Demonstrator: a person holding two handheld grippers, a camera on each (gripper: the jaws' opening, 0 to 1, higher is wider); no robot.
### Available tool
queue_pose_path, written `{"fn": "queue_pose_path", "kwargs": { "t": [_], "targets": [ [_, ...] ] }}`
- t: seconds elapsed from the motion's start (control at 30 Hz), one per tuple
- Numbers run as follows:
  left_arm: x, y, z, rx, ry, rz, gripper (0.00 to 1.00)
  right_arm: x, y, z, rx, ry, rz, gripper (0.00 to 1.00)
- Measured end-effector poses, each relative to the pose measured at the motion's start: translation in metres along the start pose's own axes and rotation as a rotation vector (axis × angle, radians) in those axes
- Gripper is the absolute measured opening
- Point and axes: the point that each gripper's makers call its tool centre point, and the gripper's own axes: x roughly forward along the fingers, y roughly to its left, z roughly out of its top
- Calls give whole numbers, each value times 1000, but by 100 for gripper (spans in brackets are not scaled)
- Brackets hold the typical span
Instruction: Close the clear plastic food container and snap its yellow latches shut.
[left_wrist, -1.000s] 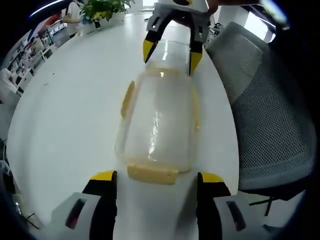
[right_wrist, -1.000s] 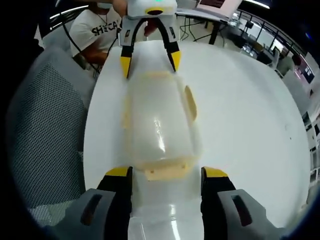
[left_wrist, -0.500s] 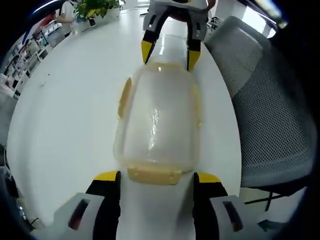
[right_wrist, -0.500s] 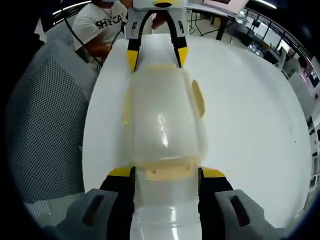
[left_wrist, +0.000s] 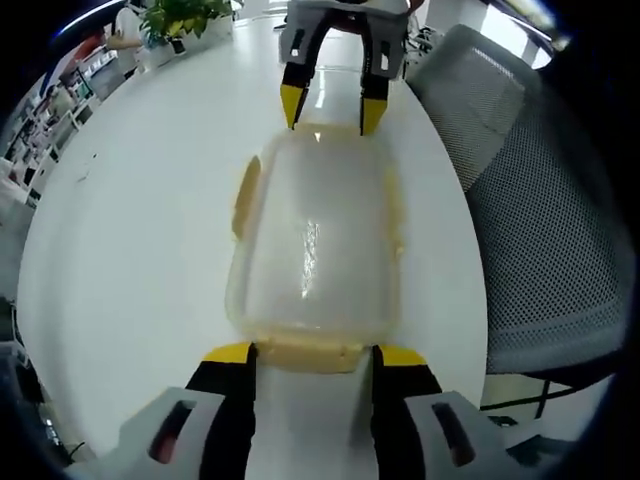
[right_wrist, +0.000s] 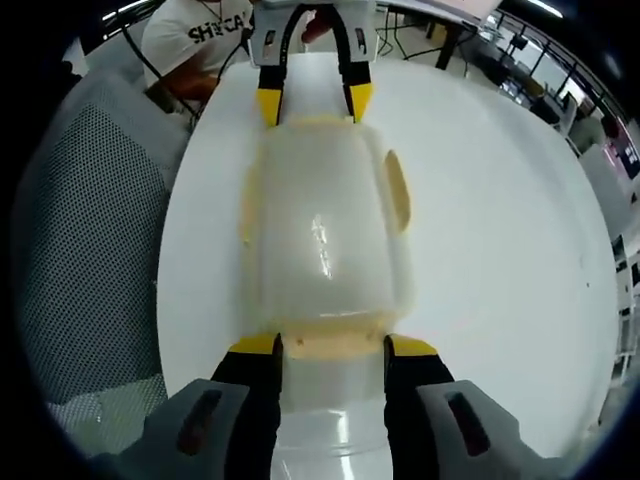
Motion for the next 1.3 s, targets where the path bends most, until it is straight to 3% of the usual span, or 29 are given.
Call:
{"fn": "queue_pose_path", "kwargs": {
  "t": [0.03,0.8,1.3],
  "targets": [
    [-1,0,0,4,-1,-2,34,0,0,0,-4,1,1,38],
    [-2,-1,0,-9,-34,5,33,0,0,0,-11,24,16,35],
    [-12,-8,3,-25,-42,4,33,-9,4,1,-20,-15,34,35]
  ]
}}
